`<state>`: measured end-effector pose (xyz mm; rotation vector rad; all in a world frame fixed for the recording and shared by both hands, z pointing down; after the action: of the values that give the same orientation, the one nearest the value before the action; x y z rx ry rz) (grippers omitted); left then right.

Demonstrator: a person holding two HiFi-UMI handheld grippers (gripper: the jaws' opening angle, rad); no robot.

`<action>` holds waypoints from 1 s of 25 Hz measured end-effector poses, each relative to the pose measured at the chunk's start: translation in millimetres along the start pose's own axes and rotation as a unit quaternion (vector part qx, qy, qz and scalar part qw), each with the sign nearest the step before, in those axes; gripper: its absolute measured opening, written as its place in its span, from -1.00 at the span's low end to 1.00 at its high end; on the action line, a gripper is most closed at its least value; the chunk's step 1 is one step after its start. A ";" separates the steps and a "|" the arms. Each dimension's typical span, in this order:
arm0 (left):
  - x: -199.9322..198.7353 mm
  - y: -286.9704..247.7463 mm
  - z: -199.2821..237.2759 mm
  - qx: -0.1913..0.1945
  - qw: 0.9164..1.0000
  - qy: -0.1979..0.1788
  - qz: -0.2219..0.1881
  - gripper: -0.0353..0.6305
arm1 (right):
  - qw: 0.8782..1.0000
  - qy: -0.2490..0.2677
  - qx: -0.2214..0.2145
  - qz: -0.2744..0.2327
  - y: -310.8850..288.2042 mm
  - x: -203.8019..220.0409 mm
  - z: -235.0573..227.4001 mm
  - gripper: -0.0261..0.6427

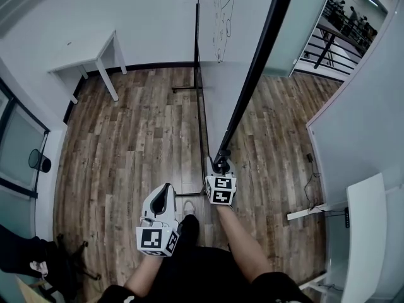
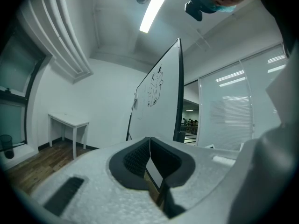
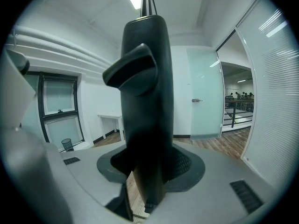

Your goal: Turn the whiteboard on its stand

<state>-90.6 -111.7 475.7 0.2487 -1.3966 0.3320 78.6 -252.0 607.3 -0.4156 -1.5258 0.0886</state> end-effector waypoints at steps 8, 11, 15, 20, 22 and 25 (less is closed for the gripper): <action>13.9 80.9 -26.6 -0.019 1.000 0.003 0.003 -0.84 | 1.000 0.004 -0.007 -0.008 50.3 18.8 10.1 -0.42; 14.9 107.8 -33.6 -0.023 1.000 0.002 0.007 -0.84 | 1.000 0.006 -0.009 -0.002 57.8 22.6 14.4 -0.42; 18.3 137.5 -35.6 -0.026 1.000 -0.003 0.010 -0.84 | 1.000 0.006 -0.007 -0.001 62.6 28.3 20.4 -0.42; 13.5 158.8 -37.7 -0.028 1.000 -0.001 0.014 -0.84 | 1.000 0.007 -0.008 0.000 72.3 29.3 24.2 -0.42; 10.2 161.9 -35.9 -0.025 1.000 -0.002 0.015 -0.84 | 1.000 0.006 -0.006 -0.001 76.7 32.3 26.6 -0.42; 5.5 160.7 -33.6 -0.016 1.000 -0.001 0.016 -0.84 | 1.000 0.006 -0.003 -0.003 83.6 33.9 29.6 -0.42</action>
<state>-118.7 50.1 471.9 0.2007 -1.4087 0.3356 68.3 -157.7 612.7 -0.4165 -1.5163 0.0765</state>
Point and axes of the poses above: the fingertips, and each gripper's own axes: y backward along the fingers, z to its left, x out of its underside, the point moved 2 cm from there along y, backward along the fingers, and after that the axes turned 2 degrees about x, right-handed, at the moved point
